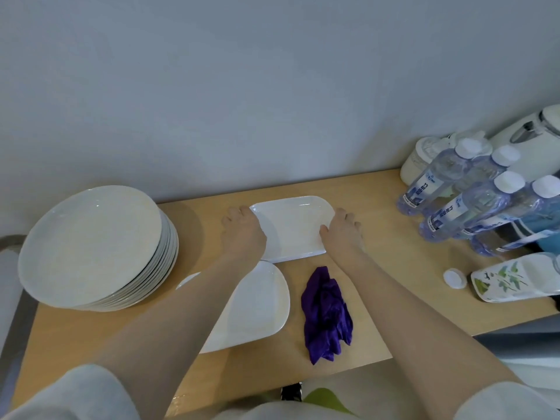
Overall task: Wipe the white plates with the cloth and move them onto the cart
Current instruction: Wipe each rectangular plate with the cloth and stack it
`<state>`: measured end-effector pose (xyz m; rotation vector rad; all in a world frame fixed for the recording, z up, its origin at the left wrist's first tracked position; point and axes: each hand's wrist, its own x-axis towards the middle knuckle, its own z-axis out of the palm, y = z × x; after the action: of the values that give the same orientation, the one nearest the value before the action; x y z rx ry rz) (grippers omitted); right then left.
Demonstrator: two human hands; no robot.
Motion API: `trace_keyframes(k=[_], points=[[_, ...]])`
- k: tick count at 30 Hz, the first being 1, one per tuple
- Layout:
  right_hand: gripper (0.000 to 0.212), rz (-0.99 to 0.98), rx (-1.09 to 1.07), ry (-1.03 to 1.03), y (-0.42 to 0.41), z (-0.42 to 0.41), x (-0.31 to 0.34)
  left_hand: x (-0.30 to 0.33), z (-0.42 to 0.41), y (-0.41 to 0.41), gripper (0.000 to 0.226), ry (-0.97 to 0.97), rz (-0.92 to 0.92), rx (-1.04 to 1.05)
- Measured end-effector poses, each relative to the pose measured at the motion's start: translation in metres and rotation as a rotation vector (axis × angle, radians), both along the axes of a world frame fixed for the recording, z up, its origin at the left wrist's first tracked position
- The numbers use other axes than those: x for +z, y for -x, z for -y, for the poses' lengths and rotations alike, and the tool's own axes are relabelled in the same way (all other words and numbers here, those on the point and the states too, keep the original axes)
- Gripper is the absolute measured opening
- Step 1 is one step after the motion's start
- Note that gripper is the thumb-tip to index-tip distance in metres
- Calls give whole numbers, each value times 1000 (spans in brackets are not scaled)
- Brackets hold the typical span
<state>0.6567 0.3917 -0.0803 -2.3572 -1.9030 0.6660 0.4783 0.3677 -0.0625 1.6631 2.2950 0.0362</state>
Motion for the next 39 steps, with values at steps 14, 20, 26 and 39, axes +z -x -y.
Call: trace_keyframes(k=[14, 20, 26, 39], points=[[27, 87, -24, -8, 10, -12, -14, -4, -4, -2, 39, -23, 233, 236], [32, 40, -79, 49, 12, -19, -12, -8, -7, -8, 40, -1, 238, 301], [28, 10, -94, -9, 12, -16, -9, -10, -7, -10, 40, -11, 267, 328], [29, -90, -157, -80, 6, -14, 0, -4, -9, -7, 30, 34, 298, 331]])
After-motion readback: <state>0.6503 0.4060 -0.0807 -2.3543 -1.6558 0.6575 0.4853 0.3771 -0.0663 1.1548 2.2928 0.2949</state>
